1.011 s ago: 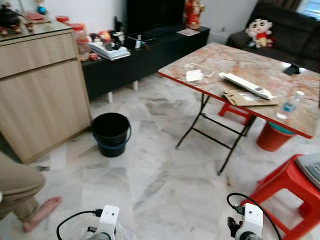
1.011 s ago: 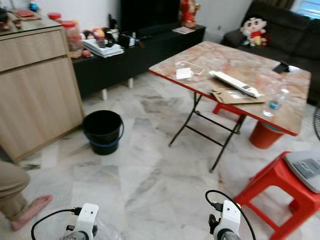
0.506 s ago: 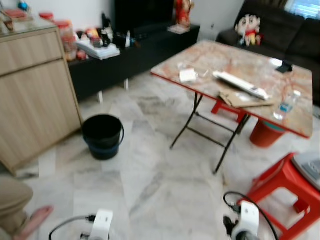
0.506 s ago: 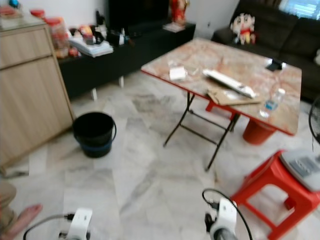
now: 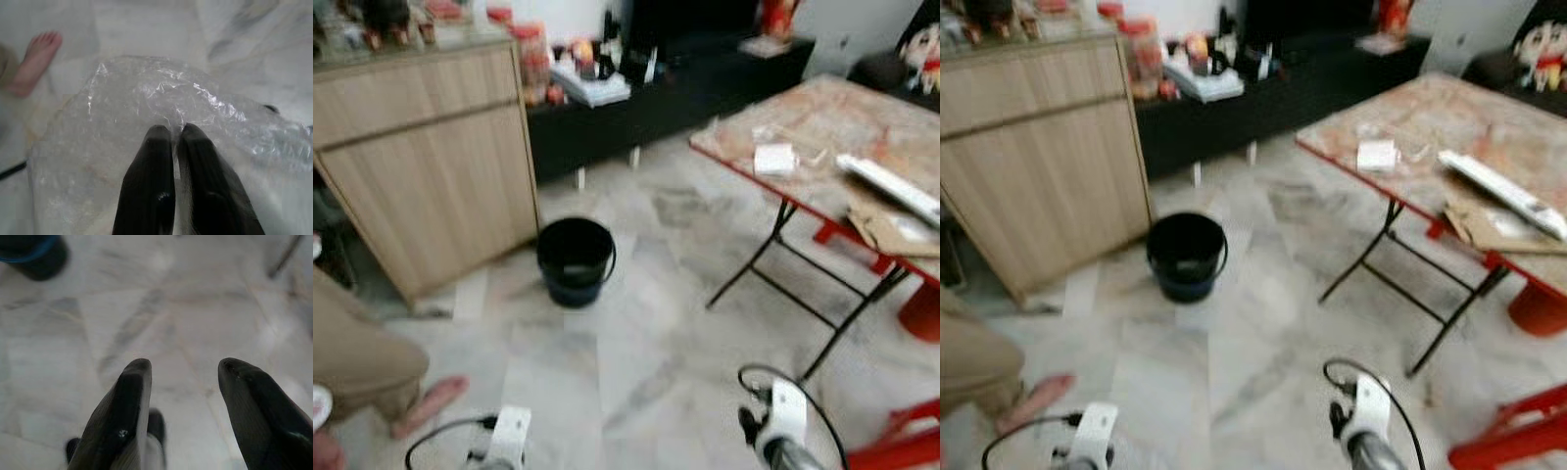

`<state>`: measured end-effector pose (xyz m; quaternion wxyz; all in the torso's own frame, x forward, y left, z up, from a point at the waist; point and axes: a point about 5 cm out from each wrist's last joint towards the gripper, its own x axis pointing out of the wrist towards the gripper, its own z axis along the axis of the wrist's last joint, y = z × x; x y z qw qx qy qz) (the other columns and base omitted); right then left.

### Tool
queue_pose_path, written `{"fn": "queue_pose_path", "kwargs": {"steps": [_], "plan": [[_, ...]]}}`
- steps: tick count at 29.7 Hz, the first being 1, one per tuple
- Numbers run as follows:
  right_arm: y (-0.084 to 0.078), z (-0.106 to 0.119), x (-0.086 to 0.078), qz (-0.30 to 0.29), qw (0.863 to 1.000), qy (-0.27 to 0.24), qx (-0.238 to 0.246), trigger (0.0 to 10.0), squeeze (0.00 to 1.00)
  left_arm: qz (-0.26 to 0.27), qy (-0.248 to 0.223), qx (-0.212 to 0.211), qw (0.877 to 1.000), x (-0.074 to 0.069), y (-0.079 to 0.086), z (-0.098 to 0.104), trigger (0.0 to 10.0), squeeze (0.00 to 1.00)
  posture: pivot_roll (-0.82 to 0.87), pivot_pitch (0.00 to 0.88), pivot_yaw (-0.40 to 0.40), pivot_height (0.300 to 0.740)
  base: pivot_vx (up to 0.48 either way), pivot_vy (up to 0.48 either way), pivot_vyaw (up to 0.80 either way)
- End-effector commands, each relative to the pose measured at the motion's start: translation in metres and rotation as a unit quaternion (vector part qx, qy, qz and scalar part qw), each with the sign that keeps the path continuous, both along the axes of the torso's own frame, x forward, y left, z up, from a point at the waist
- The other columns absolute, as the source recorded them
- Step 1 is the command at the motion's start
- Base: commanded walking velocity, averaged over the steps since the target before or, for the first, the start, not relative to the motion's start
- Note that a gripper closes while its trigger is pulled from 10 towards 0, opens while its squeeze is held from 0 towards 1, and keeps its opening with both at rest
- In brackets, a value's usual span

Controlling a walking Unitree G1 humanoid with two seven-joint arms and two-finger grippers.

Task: Picking trash to rubbish bin

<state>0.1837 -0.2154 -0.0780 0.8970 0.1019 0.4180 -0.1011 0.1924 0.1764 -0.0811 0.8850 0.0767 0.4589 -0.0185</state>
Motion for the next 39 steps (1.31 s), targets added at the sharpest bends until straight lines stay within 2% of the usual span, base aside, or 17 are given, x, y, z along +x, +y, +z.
{"fn": "queue_pose_path", "kwargs": {"steps": [1, 8, 12, 17, 26, 31, 36, 39], "plan": [[-0.0059, 0.0039, 0.0056, -0.008, 1.0, -0.007, -0.006, 10.0, 0.0, -0.006, 0.004, -0.008, 1.0, -0.0018, -0.0064, -0.0016, 10.0, 0.0, 0.0, 0.066, -0.118, 0.74, 0.356, 0.0, 0.0], [-0.0039, 0.0049, 0.0084, -0.01, 1.0, -0.012, -0.001, 10.0, 0.0, -0.006, 0.005, -0.008, 1.0, -0.002, -0.0064, -0.0017, 10.0, 0.0, 0.0, 0.068, -0.117, 0.74, 0.355, 0.0, 0.0], [-0.002, 0.0056, 0.0104, 0.01, 1.0, -0.011, -0.008, 10.0, 0.0, -0.006, 0.003, -0.007, 1.0, -0.0006, -0.006, -0.0009, 10.0, 0.0, 0.0, 0.071, -0.117, 0.74, 0.354, 0.0, 0.0], [-0.0006, 0.0057, 0.011, 0.008, 1.0, -0.014, -0.004, 10.0, 0.0, -0.006, 0.001, -0.007, 1.0, 0.0002, -0.0059, -0.0005, 10.0, 0.0, 0.0, 0.075, -0.117, 0.74, 0.351, 0.0, 0.74], [-0.0017, 0.004, 0.0081, -0.011, 1.0, -0.007, 0.007, 10.0, 0.0, -0.008, 0.001, -0.004, 1.0, 0.0014, -0.0052, 0.0001, 10.0, 0.0, 0.0, 0.082, -0.116, 0.74, 0.352, 0.0, 0.0], [-0.002, 0.0052, 0.0098, 0.004, 1.0, -0.01, 0.001, 10.0, 0.0, -0.009, 0.001, -0.004, 1.0, 0.0015, -0.0052, 0.0002, 10.0, 0.0, 0.0, 0.083, -0.114, 0.74, 0.345, 0.0, 0.0], [-0.0027, 0.0049, 0.0092, 0.001, 1.0, -0.008, 0.001, 10.0, 0.0, -0.009, 0.0, -0.004, 1.0, 0.0015, -0.0052, 0.0002, 10.0, 0.0, 0.0, 0.086, -0.115, 0.74, 0.347, 0.0, 0.8], [-0.0019, 0.0042, 0.008, -0.007, 1.0, -0.009, 0.013, 10.0, 0.0, -0.009, 0.001, -0.003, 1.0, 0.0013, -0.0048, 0.0001, 10.0, 0.0, 0.0, 0.086, -0.115, 0.74, 0.345, 0.0, 0.0]]}}
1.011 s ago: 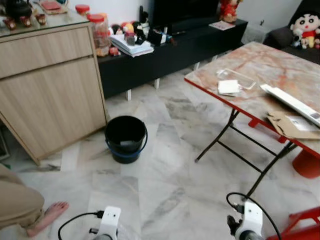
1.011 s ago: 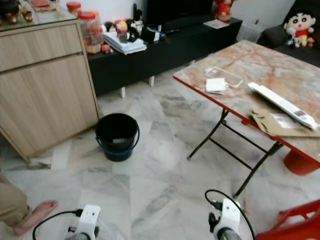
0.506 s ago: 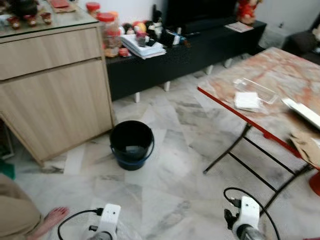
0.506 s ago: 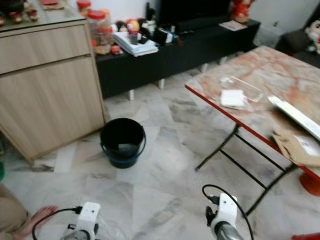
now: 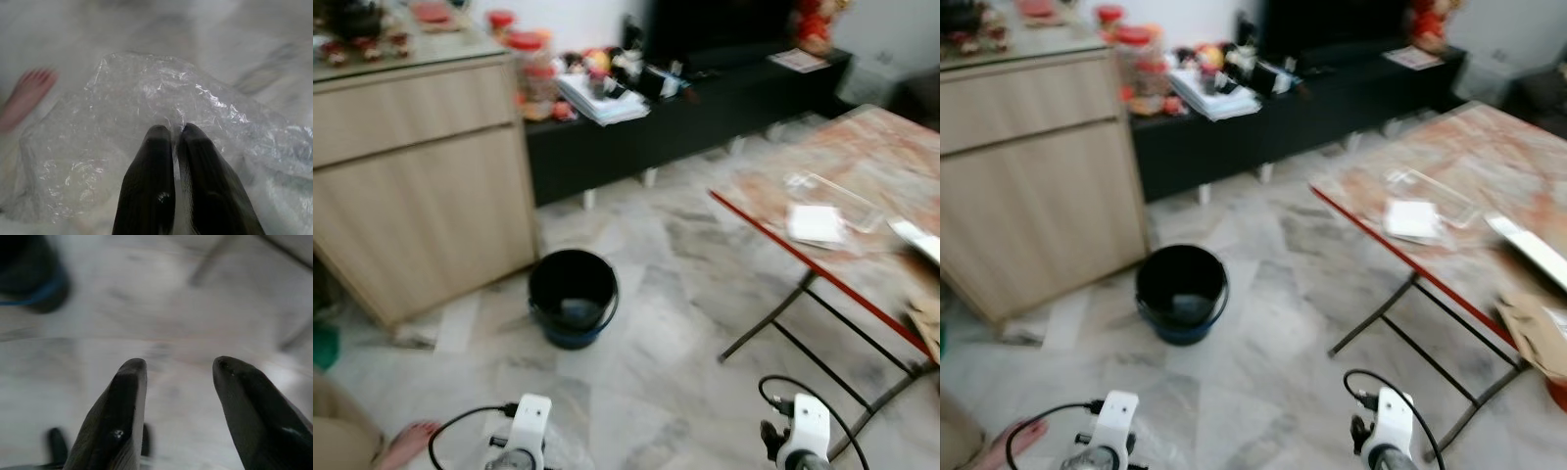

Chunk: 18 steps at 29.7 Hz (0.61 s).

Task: Picking trash to rubbish bin

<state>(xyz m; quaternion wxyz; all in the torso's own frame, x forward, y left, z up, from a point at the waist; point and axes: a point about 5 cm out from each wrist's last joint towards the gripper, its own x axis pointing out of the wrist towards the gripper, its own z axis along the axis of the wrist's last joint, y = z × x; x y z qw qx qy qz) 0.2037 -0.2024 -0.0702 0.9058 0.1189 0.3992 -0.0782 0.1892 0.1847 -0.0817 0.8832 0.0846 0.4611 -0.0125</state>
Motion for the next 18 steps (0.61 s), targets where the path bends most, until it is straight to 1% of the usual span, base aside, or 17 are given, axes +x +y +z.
{"fn": "queue_pose_path", "kwargs": {"steps": [1, 5, 11, 16, 17, 18], "plan": [[-0.0148, -0.004, -0.0125, -0.017, 1.0, 0.017, -0.01, 10.0, 0.0, -0.011, -0.001, -0.013, 1.0, 0.0045, -0.0132, 0.0007, 10.0, 0.0, 0.0, 0.088, -0.116, 0.74, 0.345, 0.0, 0.0], [-0.015, -0.0044, -0.0134, -0.017, 1.0, 0.018, -0.007, 10.0, 0.0, -0.009, -0.003, -0.013, 1.0, 0.0049, -0.0126, 0.0011, 10.0, 0.0, 0.0, 0.089, -0.116, 0.74, 0.347, 0.0, 0.0], [-0.0206, -0.0032, -0.0134, -0.02, 1.0, 0.018, -0.007, 10.0, 0.0, -0.009, -0.002, -0.014, 1.0, 0.0042, -0.0127, 0.0007, 10.0, 0.0, 0.0, 0.088, -0.115, 0.74, 0.344, 0.0, 0.0], [-0.0199, -0.0032, -0.013, -0.019, 1.0, 0.019, -0.006, 10.0, 0.0, -0.008, -0.002, -0.014, 1.0, 0.0036, -0.0127, 0.0004, 10.0, 0.0, 0.01, 0.079, -0.117, 0.74, 0.34, 0.0, 0.0], [-0.0198, -0.0032, -0.0129, -0.018, 1.0, 0.019, -0.006, 10.0, 0.0, -0.008, -0.002, -0.014, 1.0, 0.0036, -0.0127, 0.0004, 10.0, 0.0, 0.01, 0.079, -0.117, 0.74, 0.341, 0.0, 0.0], [-0.0199, -0.0027, -0.012, -0.012, 1.0, 0.019, -0.017, 10.0, 0.0, -0.008, -0.002, -0.014, 1.0, 0.0037, -0.0128, 0.0004, 10.0, 0.0, 0.01, 0.079, -0.117, 0.74, 0.341, 0.0, 0.0]]}}
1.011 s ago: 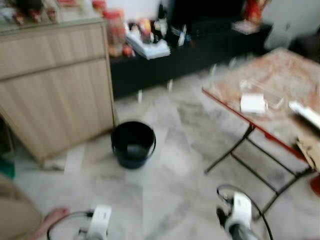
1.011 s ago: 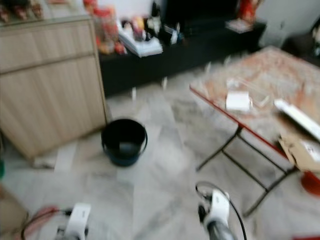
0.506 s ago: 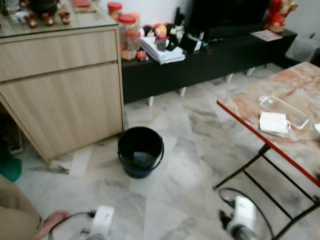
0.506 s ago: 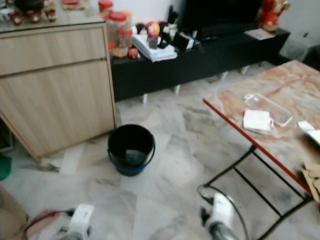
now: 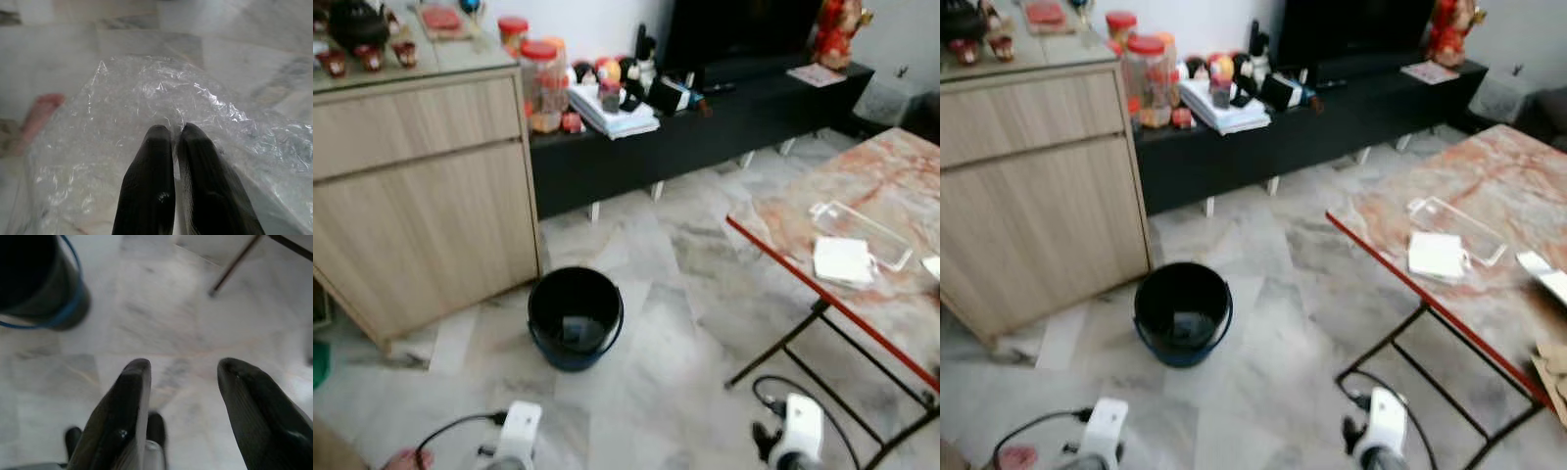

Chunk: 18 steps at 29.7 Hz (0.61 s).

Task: Picking trash to rubbish bin

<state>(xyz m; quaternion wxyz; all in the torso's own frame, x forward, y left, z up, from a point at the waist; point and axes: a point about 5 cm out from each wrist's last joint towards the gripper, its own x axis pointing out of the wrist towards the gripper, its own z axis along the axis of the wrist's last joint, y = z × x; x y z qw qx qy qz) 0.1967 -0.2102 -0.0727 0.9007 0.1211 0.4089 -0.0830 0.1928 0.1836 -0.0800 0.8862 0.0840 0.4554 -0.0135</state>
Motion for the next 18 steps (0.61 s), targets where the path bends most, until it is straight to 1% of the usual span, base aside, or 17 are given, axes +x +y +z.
{"fn": "queue_pose_path", "kwargs": {"steps": [1, 3, 7, 18], "plan": [[-0.0117, 0.0002, -0.0042, -0.004, 1.0, 0.007, -0.026, 10.0, 0.0, -0.007, 0.004, -0.013, 1.0, 0.0001, -0.012, -0.0014, 10.0, 0.0, 0.01, 0.07, -0.115, 0.74, 0.337, 0.0, 0.0], [-0.0116, 0.0003, -0.004, -0.004, 1.0, 0.006, -0.027, 10.0, 0.0, -0.007, 0.004, -0.014, 1.0, 0.0001, -0.0122, -0.0014, 10.0, 0.0, 0.01, 0.07, -0.115, 0.74, 0.337, 0.0, 0.0], [-0.0072, -0.0011, -0.0047, -0.011, 1.0, 0.005, -0.019, 10.0, 0.0, -0.009, 0.003, -0.013, 1.0, 0.0009, -0.0124, -0.001, 10.0, 0.0, 0.01, 0.058, -0.115, 0.74, 0.341, 0.0, 0.79], [-0.0085, -0.0018, -0.0066, -0.019, 1.0, 0.007, -0.01, 10.0, 0.0, -0.011, 0.004, -0.012, 1.0, 0.0005, -0.012, -0.0011, 10.0, 0.0, 0.01, 0.04, -0.111, 0.74, 0.341, 0.0, 0.0]]}}
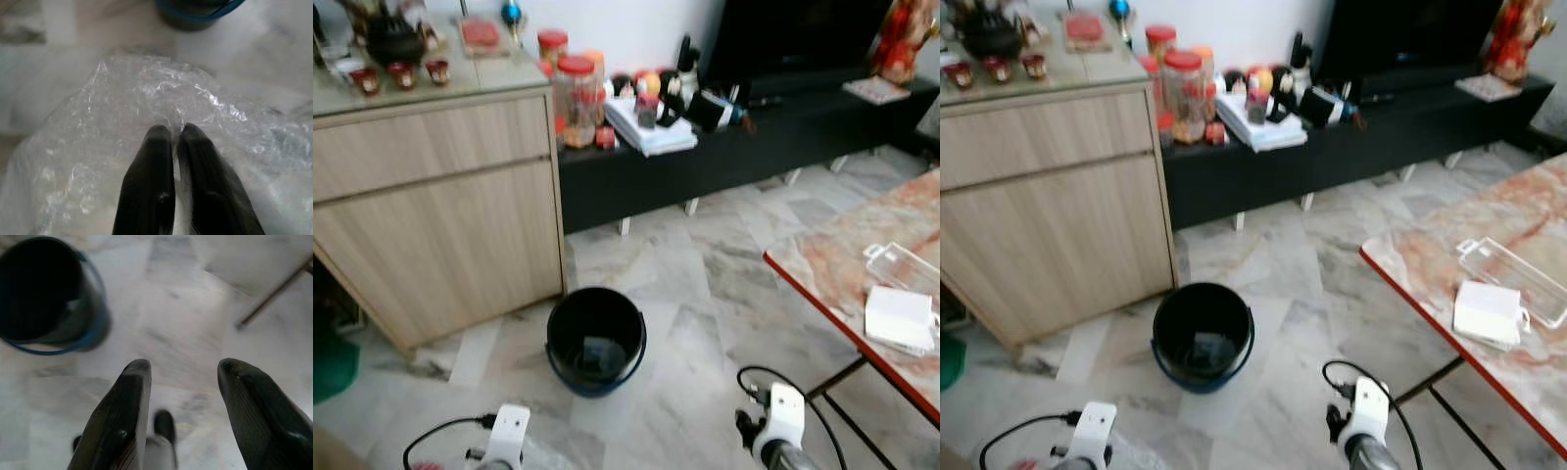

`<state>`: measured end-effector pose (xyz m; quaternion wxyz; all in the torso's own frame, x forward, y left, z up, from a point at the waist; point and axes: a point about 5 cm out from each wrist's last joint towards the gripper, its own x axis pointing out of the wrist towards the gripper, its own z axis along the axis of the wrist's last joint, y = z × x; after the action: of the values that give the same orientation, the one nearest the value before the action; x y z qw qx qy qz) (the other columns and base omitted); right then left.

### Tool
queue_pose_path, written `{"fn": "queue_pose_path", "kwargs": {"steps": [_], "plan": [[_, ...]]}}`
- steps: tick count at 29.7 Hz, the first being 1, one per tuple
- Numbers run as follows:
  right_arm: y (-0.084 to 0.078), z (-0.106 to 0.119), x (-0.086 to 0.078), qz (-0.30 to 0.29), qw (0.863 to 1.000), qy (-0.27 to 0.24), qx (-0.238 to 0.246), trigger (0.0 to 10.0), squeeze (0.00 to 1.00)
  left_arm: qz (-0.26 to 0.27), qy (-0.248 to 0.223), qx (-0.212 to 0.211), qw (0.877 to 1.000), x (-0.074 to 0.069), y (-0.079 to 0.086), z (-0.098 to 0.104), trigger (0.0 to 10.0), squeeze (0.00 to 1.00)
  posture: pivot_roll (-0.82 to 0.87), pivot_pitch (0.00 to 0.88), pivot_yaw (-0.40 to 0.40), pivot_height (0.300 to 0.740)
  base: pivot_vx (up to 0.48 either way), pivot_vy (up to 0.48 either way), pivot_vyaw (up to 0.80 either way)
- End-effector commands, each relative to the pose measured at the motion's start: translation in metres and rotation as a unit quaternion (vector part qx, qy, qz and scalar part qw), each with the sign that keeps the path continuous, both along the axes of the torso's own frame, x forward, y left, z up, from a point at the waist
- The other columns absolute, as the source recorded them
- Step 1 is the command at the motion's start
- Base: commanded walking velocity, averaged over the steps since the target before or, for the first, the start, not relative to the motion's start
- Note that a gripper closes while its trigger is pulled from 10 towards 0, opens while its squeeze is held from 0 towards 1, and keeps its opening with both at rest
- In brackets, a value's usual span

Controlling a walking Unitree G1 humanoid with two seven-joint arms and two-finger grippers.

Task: Picking trash to rubbish bin

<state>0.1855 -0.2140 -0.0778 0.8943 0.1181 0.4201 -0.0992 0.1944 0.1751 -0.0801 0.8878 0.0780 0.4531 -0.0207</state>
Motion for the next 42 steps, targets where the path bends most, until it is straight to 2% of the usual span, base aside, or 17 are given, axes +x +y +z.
{"fn": "queue_pose_path", "kwargs": {"steps": [1, 10, 24, 37, 40, 42], "plan": [[-0.0049, 0.0033, 0.0046, -0.007, 1.0, -0.008, -0.001, 10.0, 0.0, -0.007, 0.006, -0.003, 1.0, -0.0012, -0.0034, -0.0011, 10.0, 0.0, 0.01, 0.04, -0.111, 0.74, 0.345, 0.0, 0.0], [-0.0024, 0.0045, 0.0074, 0.011, 1.0, -0.013, -0.008, 10.0, 0.0, -0.009, 0.007, -0.002, 1.0, -0.0018, -0.0021, -0.0012, 10.0, 0.0, 0.02, 0.04, -0.109, 0.74, 0.341, 0.0, 0.05], [0.0007, 0.0033, 0.0062, 0.008, 1.0, -0.013, 0.0, 10.0, 0.0, -0.004, 0.005, -0.002, 1.0, -0.0006, -0.0016, -0.0006, 10.0, 0.0, 0.02, 0.058, -0.115, 0.74, 0.339, 0.0, 0.78], [-0.003, 0.0025, 0.0032, -0.005, 1.0, -0.011, 0.006, 10.0, 0.0, -0.004, 0.005, -0.001, 1.0, -0.0004, -0.0005, -0.0004, 10.0, 0.0, 0.02, 0.065, -0.113, 0.74, 0.339, 0.0, 0.0], [-0.0045, 0.002, 0.0017, -0.005, 1.0, -0.009, 0.005, 10.0, 0.0, -0.006, 0.001, -0.001, 1.0, 0.0011, -0.0008, 0.0004, 10.0, 0.0, 0.02, 0.068, -0.112, 0.74, 0.33, 0.0, 0.0], [-0.0041, 0.0013, 0.0002, -0.002, 1.0, -0.007, 0.003, 10.0, 0.0, -0.008, -0.015, -0.007, 1.0, 0.0077, -0.0024, 0.0041, 10.0, 0.0, 0.02, 0.072, -0.114, 0.74, 0.0, 0.0, 0.0]]}}
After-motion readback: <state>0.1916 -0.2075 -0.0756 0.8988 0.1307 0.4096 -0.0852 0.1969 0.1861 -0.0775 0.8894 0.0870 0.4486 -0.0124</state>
